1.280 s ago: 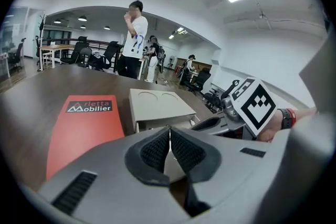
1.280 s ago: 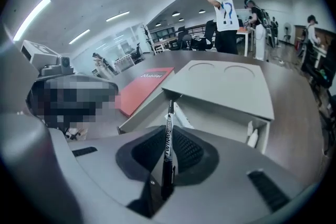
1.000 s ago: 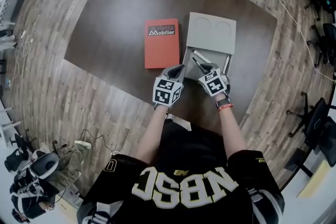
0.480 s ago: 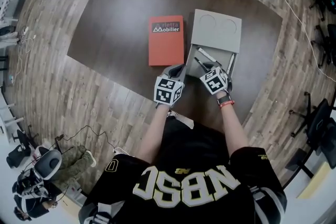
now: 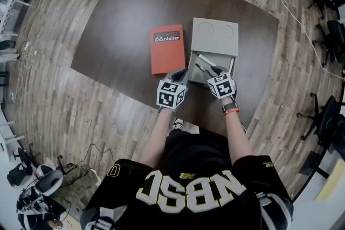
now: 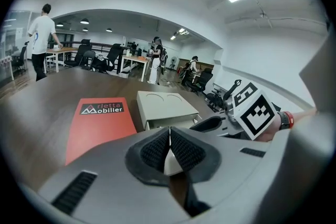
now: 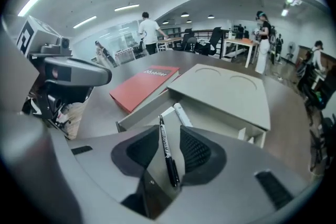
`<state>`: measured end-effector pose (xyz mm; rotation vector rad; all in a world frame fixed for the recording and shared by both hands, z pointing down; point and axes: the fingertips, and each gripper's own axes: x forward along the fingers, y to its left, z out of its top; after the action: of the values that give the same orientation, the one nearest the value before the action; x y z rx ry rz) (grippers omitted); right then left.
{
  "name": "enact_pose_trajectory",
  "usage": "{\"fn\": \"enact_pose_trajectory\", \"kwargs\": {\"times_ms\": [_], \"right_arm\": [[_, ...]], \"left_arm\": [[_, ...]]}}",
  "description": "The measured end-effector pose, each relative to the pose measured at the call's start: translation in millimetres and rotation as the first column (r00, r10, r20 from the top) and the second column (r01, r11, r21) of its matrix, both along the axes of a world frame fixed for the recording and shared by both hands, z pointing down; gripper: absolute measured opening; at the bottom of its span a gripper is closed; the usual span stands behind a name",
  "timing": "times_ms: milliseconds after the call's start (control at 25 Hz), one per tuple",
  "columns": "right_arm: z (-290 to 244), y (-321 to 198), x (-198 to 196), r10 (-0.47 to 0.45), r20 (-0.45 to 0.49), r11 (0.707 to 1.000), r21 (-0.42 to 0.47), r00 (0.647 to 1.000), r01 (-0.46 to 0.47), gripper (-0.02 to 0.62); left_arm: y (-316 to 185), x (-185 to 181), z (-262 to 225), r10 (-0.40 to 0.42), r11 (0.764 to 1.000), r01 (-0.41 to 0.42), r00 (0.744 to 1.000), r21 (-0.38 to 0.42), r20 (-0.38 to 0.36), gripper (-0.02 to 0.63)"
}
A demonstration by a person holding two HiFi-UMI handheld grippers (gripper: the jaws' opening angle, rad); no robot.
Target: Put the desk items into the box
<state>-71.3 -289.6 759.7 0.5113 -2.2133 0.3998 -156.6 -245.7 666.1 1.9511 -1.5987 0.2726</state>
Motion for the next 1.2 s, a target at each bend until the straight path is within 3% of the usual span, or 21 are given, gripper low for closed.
{"fn": "enact_pose_trajectory", "kwargs": {"times_ms": [160,360,560,720,960,1200], "right_arm": [[-26,-5,21,0.128,0.077,0.992,-0.003,0.989,-0.129,0.129],[-63,-13,56,0.278,0.177,0.958,0.012,0.944,-0.285,0.127],[-97,-11,92,0.374,0.235,0.916,0.060,0.897,-0.398,0.111],[-124,-8,123,0.459,0.296,0.857,0.100,0.838,-0.505,0.087],[-158,12,140,0.507,0.370,0.801,0.131,0.779,-0.584,0.052],[-175,28,155,0.533,0.427,0.755,0.150,0.731,-0.638,0.009]], "left_arm": [[-4,9,-13,0.036,0.999,-0.036,0.999,0.032,-0.001,0.018],[-12,29,-30,0.095,0.993,-0.095,0.995,0.077,-0.001,0.018],[-15,41,-52,0.124,0.983,-0.125,0.992,0.137,0.019,0.018],[-20,47,-79,0.117,0.968,-0.127,0.991,0.217,0.060,0.018],[-8,50,-110,0.100,0.943,-0.125,0.991,0.309,0.094,0.018],[7,77,-117,0.184,0.914,-0.225,0.972,0.338,0.149,0.018]]}}
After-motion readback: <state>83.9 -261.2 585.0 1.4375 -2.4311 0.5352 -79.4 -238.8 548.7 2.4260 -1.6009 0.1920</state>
